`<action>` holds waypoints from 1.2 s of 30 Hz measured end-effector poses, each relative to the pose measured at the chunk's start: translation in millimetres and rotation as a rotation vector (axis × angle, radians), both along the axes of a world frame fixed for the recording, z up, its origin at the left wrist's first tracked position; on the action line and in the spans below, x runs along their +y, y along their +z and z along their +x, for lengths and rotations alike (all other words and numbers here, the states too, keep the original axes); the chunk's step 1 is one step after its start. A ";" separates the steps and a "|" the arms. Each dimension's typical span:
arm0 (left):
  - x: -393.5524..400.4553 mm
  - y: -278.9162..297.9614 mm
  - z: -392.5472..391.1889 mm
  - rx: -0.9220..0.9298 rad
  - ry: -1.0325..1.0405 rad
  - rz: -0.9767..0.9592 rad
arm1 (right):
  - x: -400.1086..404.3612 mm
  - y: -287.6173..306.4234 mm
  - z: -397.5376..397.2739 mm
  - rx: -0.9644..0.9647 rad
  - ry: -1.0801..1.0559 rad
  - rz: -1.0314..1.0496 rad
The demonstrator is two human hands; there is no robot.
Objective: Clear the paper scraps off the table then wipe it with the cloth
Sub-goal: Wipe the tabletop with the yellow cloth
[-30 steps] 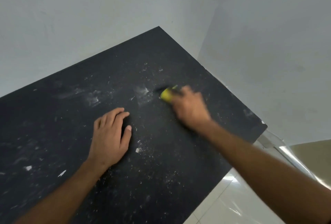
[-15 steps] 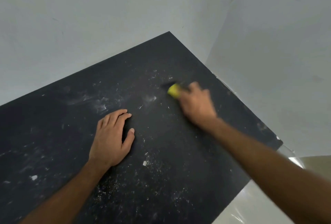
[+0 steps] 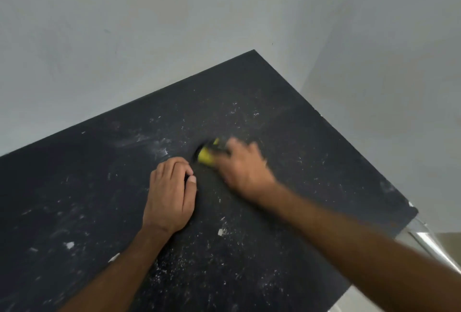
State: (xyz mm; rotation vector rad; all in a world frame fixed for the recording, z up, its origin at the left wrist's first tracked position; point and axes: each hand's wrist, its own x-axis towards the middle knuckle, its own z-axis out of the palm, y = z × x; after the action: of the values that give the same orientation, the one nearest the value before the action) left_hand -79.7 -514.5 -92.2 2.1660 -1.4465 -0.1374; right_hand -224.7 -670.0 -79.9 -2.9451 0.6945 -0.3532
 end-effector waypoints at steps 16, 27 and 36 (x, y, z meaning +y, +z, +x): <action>4.2 9.6 -99.1 0.083 -0.252 0.091 | 154.6 11.0 -191.0 0.181 -0.118 0.149; -39.6 -4.1 -138.7 -0.097 -0.245 0.217 | -144.1 -3.3 -238.0 0.033 -0.682 0.019; -41.1 -1.3 -139.2 -0.100 -0.231 0.223 | 55.4 9.2 -289.8 0.062 -0.265 0.028</action>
State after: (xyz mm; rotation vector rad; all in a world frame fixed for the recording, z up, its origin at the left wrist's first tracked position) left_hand -219.0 -555.6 -93.5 2.1986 -1.8128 -0.2891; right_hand -514.5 -614.6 -70.8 -2.8510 1.0923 -0.2704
